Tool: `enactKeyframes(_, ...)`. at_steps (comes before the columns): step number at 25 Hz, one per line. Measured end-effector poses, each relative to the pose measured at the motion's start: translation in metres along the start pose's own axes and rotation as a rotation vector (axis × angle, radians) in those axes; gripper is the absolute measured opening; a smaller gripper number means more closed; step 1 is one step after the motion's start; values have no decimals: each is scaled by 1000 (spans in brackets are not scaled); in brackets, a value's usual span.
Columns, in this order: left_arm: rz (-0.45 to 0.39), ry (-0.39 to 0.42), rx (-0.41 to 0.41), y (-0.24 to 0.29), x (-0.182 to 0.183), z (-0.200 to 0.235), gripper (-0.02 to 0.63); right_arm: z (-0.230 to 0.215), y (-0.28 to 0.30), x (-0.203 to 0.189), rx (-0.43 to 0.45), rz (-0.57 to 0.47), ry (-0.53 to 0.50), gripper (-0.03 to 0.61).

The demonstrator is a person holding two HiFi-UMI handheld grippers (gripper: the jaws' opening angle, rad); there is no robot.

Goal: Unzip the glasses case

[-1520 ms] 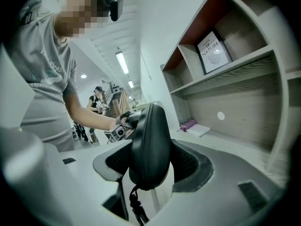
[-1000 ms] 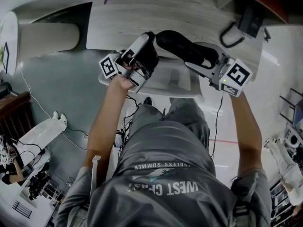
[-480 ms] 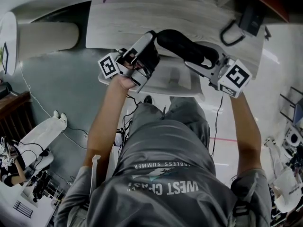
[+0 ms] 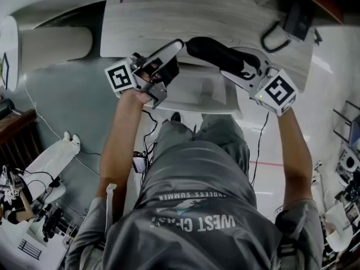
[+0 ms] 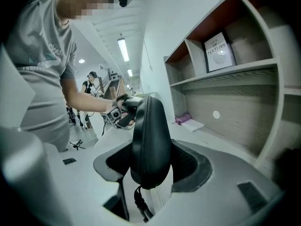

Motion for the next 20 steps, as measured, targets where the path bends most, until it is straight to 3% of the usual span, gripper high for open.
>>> enactKeyframes(3,122,72,23,2,4,-5,0,0,-3,0,-34,73,-72,239)
enactKeyframes(8,338,286,93,5,16,-18,0,9,0,6,-120,201,-191,238)
enactKeyframes(12,472,412,137,10,20,-28,0,13,5,6,-173,272,-258,236)
enactKeyframes(15,516,455,145,11,20,-35,0,16,9,6,-212,317,-281,236)
enactKeyframes(20,512,489,193,20,16,-36,0,11,10,7,-261,370,-284,236)
Point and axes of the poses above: the fingertips, and each gripper's own axes: y forward along the fingers, z to its left, x out of its top, the point moved 10 cm from there along -y, backward along the fingers, and after that the axes turned 12 degrees about y, right-handed, at the moved point
